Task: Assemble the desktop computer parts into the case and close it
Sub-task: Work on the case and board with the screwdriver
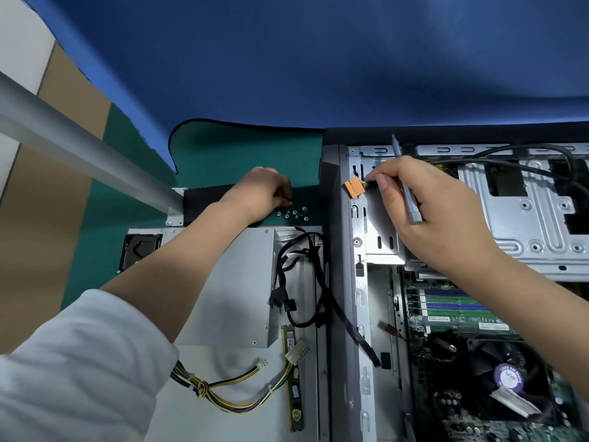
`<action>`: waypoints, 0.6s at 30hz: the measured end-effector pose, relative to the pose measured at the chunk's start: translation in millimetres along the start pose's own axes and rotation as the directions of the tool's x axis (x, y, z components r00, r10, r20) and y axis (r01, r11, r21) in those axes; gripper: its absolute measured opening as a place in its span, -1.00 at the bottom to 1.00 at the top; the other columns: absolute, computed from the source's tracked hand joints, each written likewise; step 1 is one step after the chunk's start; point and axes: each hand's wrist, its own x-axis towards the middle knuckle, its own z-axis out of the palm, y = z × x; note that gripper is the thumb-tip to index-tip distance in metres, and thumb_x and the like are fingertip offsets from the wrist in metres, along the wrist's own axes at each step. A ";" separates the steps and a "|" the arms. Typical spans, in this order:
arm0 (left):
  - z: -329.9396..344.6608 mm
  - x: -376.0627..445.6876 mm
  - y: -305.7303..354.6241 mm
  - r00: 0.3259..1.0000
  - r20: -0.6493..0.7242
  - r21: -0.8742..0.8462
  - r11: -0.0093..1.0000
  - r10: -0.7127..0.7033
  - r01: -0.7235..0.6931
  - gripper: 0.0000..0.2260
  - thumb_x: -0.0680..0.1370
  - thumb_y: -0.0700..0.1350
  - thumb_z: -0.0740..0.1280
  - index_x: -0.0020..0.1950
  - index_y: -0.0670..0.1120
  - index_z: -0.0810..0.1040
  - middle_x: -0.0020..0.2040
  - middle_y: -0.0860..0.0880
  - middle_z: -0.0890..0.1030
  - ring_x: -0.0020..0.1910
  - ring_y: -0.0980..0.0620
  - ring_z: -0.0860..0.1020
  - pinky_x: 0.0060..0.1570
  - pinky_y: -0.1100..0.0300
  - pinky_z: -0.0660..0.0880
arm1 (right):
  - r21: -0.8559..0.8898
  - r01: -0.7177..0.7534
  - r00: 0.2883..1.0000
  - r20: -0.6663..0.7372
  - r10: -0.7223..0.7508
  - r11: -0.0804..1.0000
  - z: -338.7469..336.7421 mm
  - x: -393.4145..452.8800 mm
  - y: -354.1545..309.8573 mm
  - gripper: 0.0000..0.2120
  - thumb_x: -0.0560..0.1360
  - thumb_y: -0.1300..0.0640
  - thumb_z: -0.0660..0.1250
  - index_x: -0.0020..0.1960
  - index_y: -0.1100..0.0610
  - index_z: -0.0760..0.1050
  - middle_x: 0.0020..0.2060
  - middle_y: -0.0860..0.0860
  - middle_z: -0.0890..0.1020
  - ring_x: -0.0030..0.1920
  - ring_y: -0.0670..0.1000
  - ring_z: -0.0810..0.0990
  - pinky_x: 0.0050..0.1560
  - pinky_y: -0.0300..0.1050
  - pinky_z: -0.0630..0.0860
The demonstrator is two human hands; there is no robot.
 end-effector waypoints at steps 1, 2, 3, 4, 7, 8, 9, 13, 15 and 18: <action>0.2 0.1 -0.5 1.000 -0.004 -0.003 1.000 0.004 -0.004 -0.88 0.52 -0.17 0.38 0.04 -0.11 0.63 0.02 -0.09 0.54 0.05 -0.07 0.50 -0.04 0.21 0.37 | -0.001 0.000 1.000 0.000 0.000 1.000 0.3 0.0 0.2 -0.84 0.60 0.07 0.15 0.08 0.01 0.50 -0.09 -0.24 0.53 -0.09 -0.21 0.46 -0.14 -0.51 0.32; 0.1 0.2 -1.2 1.000 -0.006 -0.007 1.000 0.009 -0.009 -0.88 0.51 -0.17 0.39 0.03 -0.10 0.64 0.00 -0.08 0.54 0.04 -0.06 0.50 -0.06 0.22 0.37 | -0.001 0.000 1.000 0.000 0.000 1.000 0.4 0.2 0.5 -0.85 0.61 0.07 0.16 0.08 0.00 0.49 -0.10 -0.24 0.52 -0.10 -0.23 0.44 -0.15 -0.50 0.32; 0.4 0.2 -1.8 1.000 -0.005 -0.010 1.000 0.013 -0.013 -0.89 0.51 -0.16 0.40 0.02 -0.10 0.64 -0.02 -0.06 0.53 0.03 -0.06 0.50 -0.08 0.23 0.35 | -0.002 0.002 1.000 -0.002 -0.002 1.000 0.9 0.0 0.7 -0.85 0.61 0.07 0.16 0.07 0.00 0.49 -0.10 -0.24 0.51 -0.11 -0.25 0.43 -0.15 -0.51 0.32; 0.9 0.2 -2.3 1.000 -0.005 -0.013 1.000 0.016 -0.016 -0.89 0.50 -0.15 0.41 0.01 -0.09 0.64 -0.03 -0.05 0.52 0.02 -0.05 0.49 -0.10 0.23 0.34 | -0.004 0.005 1.000 -0.004 -0.005 1.000 1.0 0.0 1.0 -0.85 0.61 0.07 0.16 0.07 0.01 0.49 -0.11 -0.25 0.50 -0.11 -0.26 0.42 -0.15 -0.51 0.31; 3.1 0.3 -2.3 1.000 -0.016 -0.008 1.000 0.024 -0.024 -0.90 0.50 -0.12 0.41 -0.01 -0.07 0.63 -0.06 -0.03 0.51 0.01 -0.04 0.48 -0.11 0.21 0.34 | -0.010 0.013 1.000 -0.013 -0.013 1.000 1.6 -0.9 0.9 -0.86 0.60 0.07 0.16 0.07 0.00 0.48 -0.12 -0.26 0.48 -0.13 -0.25 0.41 -0.16 -0.51 0.31; 3.7 0.4 -2.2 0.999 -0.021 -0.006 1.000 0.027 -0.027 -0.90 0.50 -0.12 0.41 -0.01 -0.07 0.63 -0.06 -0.03 0.52 0.01 -0.04 0.48 -0.11 0.21 0.33 | -0.009 0.013 1.000 -0.015 -0.013 1.000 1.7 -0.9 0.7 -0.86 0.61 0.07 0.16 0.07 0.00 0.48 -0.13 -0.26 0.48 -0.14 -0.24 0.41 -0.17 -0.49 0.31; 4.0 0.7 -2.2 0.999 -0.026 -0.002 1.000 0.029 -0.029 -0.91 0.50 -0.12 0.41 -0.02 -0.08 0.64 -0.07 -0.04 0.52 0.02 -0.04 0.48 -0.12 0.21 0.32 | -0.011 0.012 1.000 -0.017 -0.012 1.000 1.8 -0.7 0.7 -0.87 0.61 0.07 0.16 0.07 0.00 0.48 -0.13 -0.26 0.48 -0.14 -0.24 0.41 -0.19 -0.46 0.31; 3.6 0.3 -0.9 0.999 -0.026 -0.009 1.000 0.019 -0.020 -0.95 0.51 -0.11 0.40 -0.06 -0.04 0.64 -0.05 -0.04 0.54 0.00 -0.02 0.47 -0.12 0.22 0.33 | -0.027 0.008 1.000 -0.020 -0.008 1.000 1.8 0.6 0.8 -0.87 0.61 0.08 0.17 0.07 0.00 0.48 -0.13 -0.26 0.48 -0.15 -0.22 0.41 -0.17 -0.49 0.31; 1.5 -3.8 0.8 0.998 -0.055 -0.125 0.992 -0.027 0.020 -0.95 0.51 -0.10 0.38 -0.12 0.03 0.63 -0.07 0.03 0.56 -0.06 0.06 0.48 -0.17 0.31 0.35 | -0.030 0.002 1.000 -0.018 -0.003 1.000 1.7 -0.3 0.9 -0.87 0.61 0.07 0.16 0.07 0.00 0.48 -0.14 -0.25 0.48 -0.17 -0.22 0.39 -0.20 -0.50 0.32; -5.2 -16.0 8.2 0.980 -0.144 -0.339 0.937 -0.135 0.079 -0.89 0.49 -0.12 0.37 -0.18 0.09 0.60 -0.17 0.16 0.62 -0.14 0.17 0.54 -0.20 0.46 0.39 | -0.019 0.010 1.000 -0.017 -0.010 1.000 0.7 -0.8 -0.5 -0.85 0.62 0.06 0.15 0.06 0.01 0.49 -0.18 -0.23 0.48 -0.18 -0.20 0.37 -0.24 -0.49 0.29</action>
